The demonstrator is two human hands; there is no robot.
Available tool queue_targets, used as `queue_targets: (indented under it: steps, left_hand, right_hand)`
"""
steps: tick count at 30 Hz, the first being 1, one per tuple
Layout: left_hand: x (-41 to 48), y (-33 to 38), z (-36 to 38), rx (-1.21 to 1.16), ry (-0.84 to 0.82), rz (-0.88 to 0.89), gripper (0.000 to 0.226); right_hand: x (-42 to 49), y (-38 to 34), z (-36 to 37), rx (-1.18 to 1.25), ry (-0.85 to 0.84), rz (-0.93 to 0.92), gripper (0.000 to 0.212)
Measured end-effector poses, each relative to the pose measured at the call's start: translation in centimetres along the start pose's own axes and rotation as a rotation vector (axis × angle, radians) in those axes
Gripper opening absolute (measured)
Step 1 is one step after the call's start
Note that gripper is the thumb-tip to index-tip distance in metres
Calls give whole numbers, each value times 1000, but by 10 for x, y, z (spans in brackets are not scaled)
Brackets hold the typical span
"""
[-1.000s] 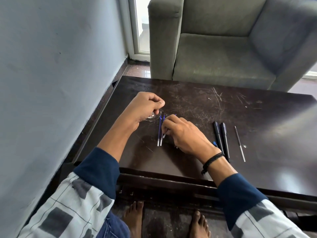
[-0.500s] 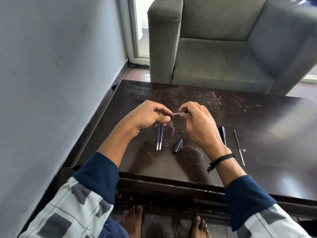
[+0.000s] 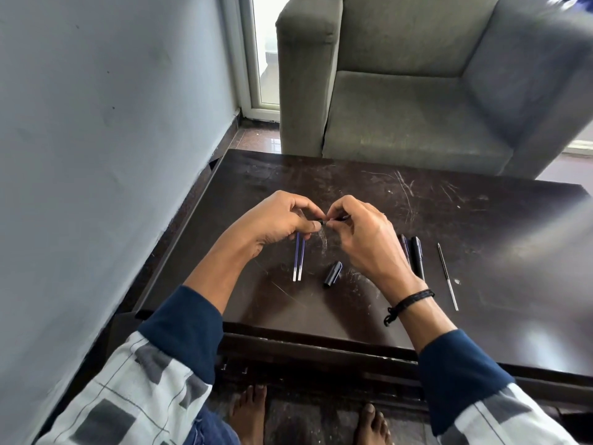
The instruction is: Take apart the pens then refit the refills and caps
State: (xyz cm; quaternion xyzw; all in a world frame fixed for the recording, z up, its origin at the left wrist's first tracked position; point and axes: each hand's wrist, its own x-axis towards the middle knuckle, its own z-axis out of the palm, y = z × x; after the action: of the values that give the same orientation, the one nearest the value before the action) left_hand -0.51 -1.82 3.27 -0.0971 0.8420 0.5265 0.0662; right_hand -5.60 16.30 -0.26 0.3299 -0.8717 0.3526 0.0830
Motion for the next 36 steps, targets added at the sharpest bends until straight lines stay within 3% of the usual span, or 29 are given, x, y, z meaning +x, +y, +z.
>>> queue_targets:
  steps: [10,15,22,28,36]
  left_hand:
    - [2,-2,-5,38,14,-71,11]
    - [3,-4,-6,13,13,-64,12]
    - [5,-6,-2,54,-43,20,13]
    - [4,-6,-5,47,-7,-22,11]
    - [6,-6,0,73,-14,-25,11]
  right_hand:
    - [4,10,-7,-144,-18,-17,26]
    - [5,18,-10,-255,24,16,7]
    - [4,13,-4,-187,-12,-3,8]
    - [4,14,-9,-208,-50,22,27]
    - [5,13,-6,-243,-31,-10,10]
